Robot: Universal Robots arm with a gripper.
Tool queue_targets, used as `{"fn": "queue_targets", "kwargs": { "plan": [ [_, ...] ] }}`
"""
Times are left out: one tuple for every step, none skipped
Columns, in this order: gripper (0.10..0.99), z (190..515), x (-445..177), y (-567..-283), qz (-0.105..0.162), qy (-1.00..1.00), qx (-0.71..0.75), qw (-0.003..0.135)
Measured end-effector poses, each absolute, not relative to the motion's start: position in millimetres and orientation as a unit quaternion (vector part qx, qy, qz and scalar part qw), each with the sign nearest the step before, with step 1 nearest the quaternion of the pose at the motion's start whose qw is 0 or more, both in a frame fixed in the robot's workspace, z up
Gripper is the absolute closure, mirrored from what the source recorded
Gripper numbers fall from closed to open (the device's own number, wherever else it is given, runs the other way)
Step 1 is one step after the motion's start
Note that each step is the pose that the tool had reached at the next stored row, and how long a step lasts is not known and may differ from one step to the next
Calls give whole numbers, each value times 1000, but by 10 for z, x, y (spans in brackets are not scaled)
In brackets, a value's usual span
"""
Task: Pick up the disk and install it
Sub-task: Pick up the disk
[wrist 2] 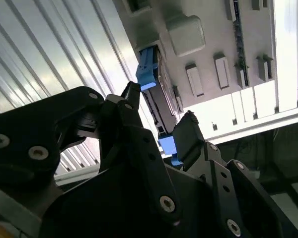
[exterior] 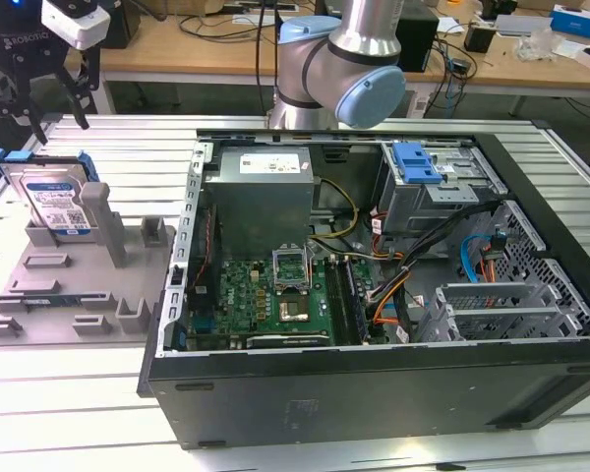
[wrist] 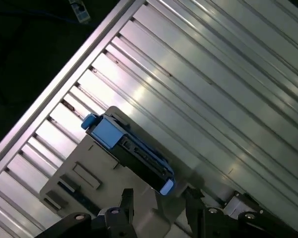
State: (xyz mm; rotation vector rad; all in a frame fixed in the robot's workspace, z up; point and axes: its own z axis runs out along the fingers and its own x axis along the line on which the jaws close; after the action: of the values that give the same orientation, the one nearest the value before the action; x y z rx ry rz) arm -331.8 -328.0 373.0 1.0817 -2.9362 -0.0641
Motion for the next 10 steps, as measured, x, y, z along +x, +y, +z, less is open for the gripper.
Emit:
{"fn": "queue_targets", "kwargs": {
  "plan": [
    [545,3729,-3318,-3280,-20,-935,354,6],
    [545,3728,-3318,-3281,-20,-932,362,6],
    [545,3726,-3318,-3281,-20,-927,373,7],
    [545,3725,-3319,-3280,-20,-924,382,7],
    [545,3723,-3319,-3280,-20,-920,392,7],
    [545,3721,-3318,-3280,-20,-913,406,7],
    [545,3718,-3318,-3280,-20,-909,417,7],
    [545,3716,-3319,-3280,-20,-904,426,8],
    [545,3714,-3318,-3280,-20,-900,435,8],
    [545,3710,-3318,-3280,-20,-896,444,8]
  ]
}}
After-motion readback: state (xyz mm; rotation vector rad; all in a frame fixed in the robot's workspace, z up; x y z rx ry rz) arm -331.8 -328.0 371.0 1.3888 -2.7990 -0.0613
